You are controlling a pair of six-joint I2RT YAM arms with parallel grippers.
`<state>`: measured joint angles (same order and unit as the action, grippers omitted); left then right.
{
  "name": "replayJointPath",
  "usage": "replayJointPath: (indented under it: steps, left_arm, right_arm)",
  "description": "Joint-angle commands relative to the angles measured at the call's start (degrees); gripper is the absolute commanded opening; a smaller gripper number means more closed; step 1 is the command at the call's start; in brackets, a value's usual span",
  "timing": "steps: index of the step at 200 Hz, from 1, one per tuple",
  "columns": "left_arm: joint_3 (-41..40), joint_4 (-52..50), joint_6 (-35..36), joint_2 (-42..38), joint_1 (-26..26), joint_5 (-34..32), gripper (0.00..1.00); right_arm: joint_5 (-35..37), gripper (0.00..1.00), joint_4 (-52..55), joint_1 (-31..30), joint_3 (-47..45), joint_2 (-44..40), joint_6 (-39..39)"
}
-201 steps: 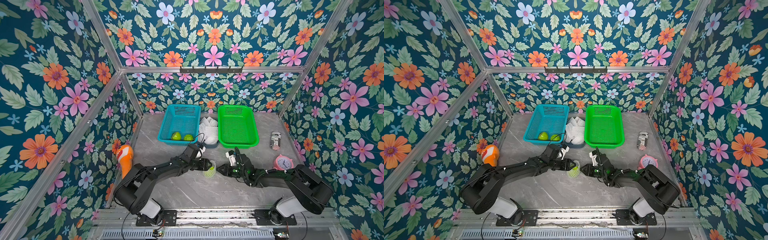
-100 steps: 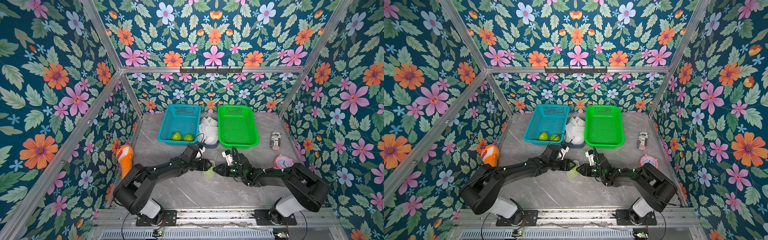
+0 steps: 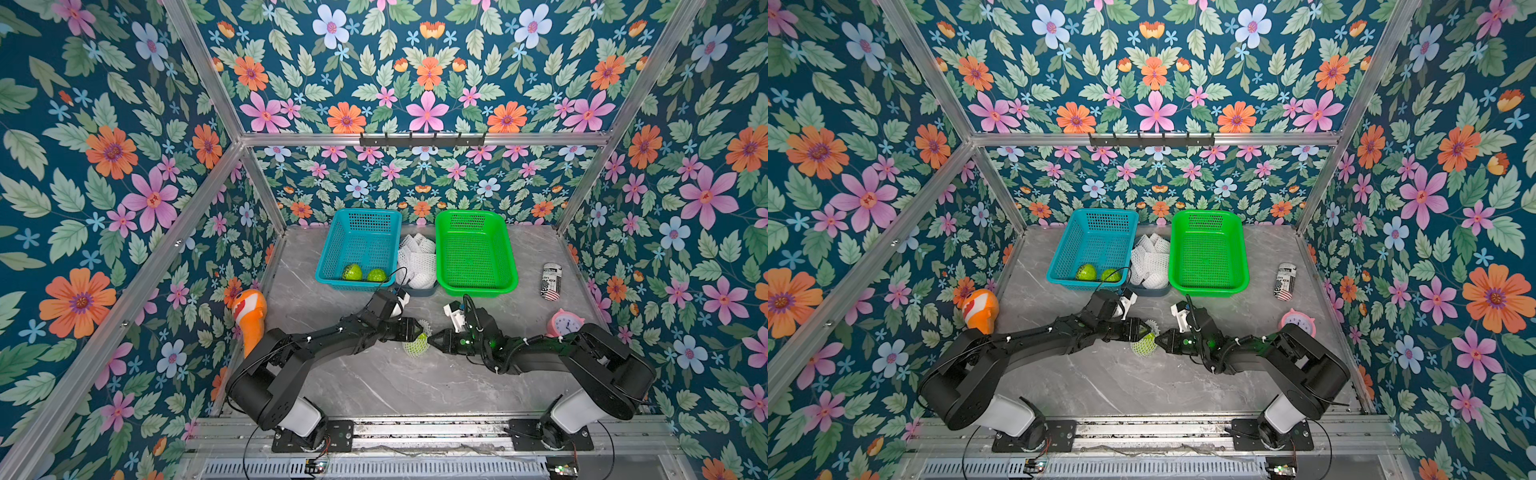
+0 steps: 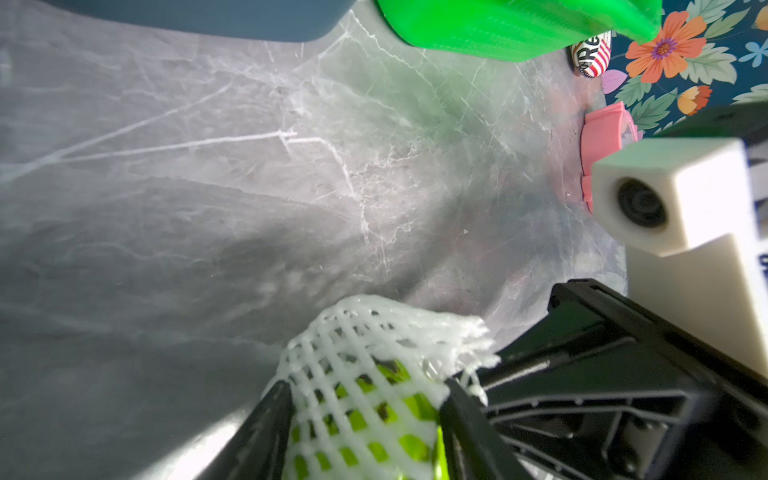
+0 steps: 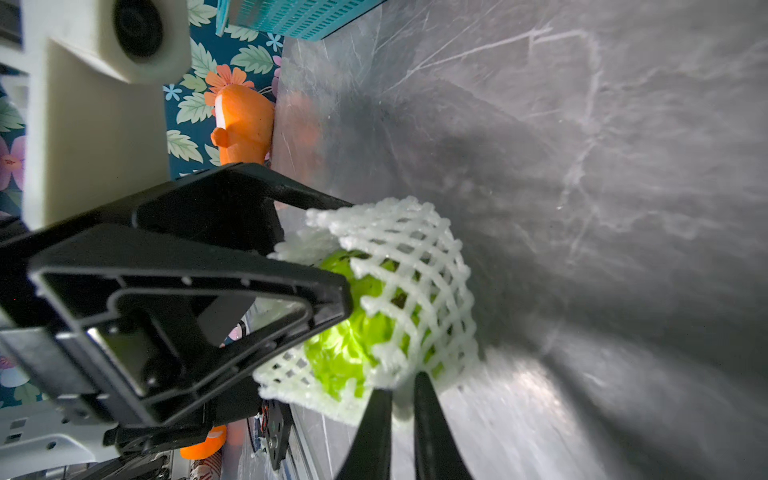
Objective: Sleeve custard apples in foam nets
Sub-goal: Put on the foam net on the custard apple.
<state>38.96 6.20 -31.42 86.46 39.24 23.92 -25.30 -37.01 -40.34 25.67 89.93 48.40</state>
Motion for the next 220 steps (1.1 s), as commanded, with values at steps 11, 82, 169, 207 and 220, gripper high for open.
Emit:
replayJointPath:
  steps: [11,82,169,207,220]
  left_arm:
    - [-0.75,1.35,-0.66,-0.58,-0.13,-0.71,0.59]
    - [-1.39,2.76,-1.19,-0.36,-0.18,-0.19,0.59]
    - [-2.23,5.05,-2.24,-0.59,-0.14,0.85,0.6]
    - [-1.54,4.79,-2.24,-1.23,-0.13,1.12,0.66]
    - [-1.03,4.51,-2.12,-1.39,-0.13,1.17,0.69]
  right_arm:
    - [0.47,0.14,1.98,-0.09,-0.23,0.0,-0.74]
    - [-0.19,0.21,3.62,-0.6,2.32,3.14,-1.8]
    - [1.07,0.33,7.44,-0.59,3.21,0.02,-3.06]
    - [2.01,0.39,12.57,-0.62,3.16,-4.29,-5.03]
    - [2.01,0.39,12.91,-0.58,2.98,-4.42,-5.27]
